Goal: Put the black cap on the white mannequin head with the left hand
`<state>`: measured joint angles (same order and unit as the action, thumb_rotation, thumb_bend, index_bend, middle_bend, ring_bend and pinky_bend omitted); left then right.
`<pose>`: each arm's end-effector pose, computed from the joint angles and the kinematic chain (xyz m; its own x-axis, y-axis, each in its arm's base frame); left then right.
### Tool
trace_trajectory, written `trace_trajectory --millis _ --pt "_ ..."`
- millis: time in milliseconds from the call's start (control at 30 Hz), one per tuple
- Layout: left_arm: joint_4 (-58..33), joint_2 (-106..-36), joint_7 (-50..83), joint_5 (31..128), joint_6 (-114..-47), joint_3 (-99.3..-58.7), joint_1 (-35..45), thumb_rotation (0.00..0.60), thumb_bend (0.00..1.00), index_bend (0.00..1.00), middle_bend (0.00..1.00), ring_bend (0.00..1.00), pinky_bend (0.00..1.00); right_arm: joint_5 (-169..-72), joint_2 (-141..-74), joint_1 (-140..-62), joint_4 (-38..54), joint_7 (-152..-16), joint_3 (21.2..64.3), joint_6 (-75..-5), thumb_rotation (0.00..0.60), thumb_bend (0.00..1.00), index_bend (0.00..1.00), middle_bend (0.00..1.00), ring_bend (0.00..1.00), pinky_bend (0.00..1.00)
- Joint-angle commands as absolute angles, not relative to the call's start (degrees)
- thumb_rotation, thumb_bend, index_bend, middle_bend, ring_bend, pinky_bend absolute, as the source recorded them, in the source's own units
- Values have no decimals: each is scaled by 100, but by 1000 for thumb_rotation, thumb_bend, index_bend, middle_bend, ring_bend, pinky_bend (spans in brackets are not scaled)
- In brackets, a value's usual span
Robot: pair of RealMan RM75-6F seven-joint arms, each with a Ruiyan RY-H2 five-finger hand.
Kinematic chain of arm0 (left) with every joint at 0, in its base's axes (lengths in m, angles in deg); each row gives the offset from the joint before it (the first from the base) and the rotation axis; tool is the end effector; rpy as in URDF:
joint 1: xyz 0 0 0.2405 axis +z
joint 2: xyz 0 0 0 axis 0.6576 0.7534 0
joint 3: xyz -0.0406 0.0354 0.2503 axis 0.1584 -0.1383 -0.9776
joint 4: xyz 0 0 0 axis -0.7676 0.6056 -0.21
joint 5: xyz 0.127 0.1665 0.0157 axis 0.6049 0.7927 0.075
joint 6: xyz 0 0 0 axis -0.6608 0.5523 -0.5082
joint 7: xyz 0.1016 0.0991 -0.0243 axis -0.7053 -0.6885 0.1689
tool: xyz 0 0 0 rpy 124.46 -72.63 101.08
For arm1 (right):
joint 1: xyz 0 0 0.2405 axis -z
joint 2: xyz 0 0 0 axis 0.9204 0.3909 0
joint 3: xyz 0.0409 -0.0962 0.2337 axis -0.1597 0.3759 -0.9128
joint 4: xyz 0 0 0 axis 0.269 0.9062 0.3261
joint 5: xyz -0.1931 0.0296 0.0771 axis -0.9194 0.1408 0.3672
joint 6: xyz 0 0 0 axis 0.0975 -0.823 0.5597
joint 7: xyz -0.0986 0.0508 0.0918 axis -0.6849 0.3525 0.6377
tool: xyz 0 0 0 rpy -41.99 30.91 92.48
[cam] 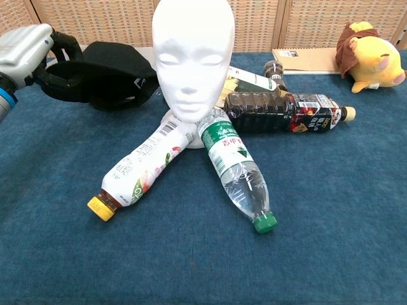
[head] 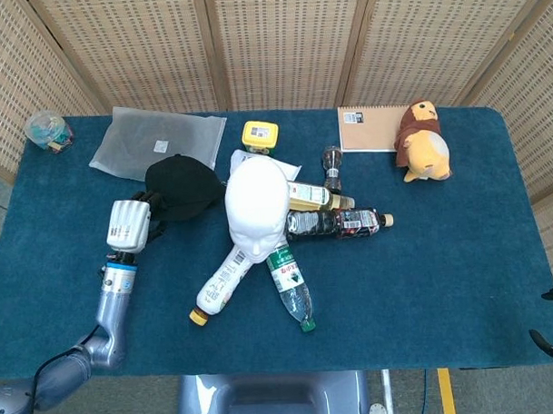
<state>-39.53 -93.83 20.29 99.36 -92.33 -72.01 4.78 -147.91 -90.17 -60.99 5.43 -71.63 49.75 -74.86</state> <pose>-0.2138 0.3743 0.0057 0.3051 -0.1998 0.9311 0.9039 -0.2471 -0.3492 -0.3573 -0.1156 0.2017 0.4069 0.1623 0.8990 -0.9133 0.0527 0.4039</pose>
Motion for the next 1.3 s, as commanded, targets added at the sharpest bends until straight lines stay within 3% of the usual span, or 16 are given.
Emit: trace_trajectory --millis 33,300,633,933,1300 --pt "-3560 -8987 1999 10105 -9573 -7198 557 600 480 732 546 484 766 -14806 -9020 -6096 550 -7149 4977 -7504 600 172 368 337 341 296" --pt "-2582 -8146 1557 10350 -10059 -7048 549 600 483 745 555 488 766 -14857 -9033 -6086 581 -7089 4985 -7568 600 173 369 337 341 296" --pt "-1876 -7589 1051 10454 -10149 -6758 266 600 486 749 556 489 766 -14887 -9058 -6097 629 -7033 4988 -7584 600 173 368 337 341 296" --pt "-1937 -7746 832 10285 -9864 -6303 -440 600 484 749 556 489 759 -14856 -9071 -6097 656 -7018 4990 -7554 600 173 368 337 341 295" --pt "-2398 -8409 672 10135 -9576 -5978 -1453 600 483 748 556 489 751 -14800 -9068 -6078 694 -6962 4981 -7541 600 173 368 337 341 296"
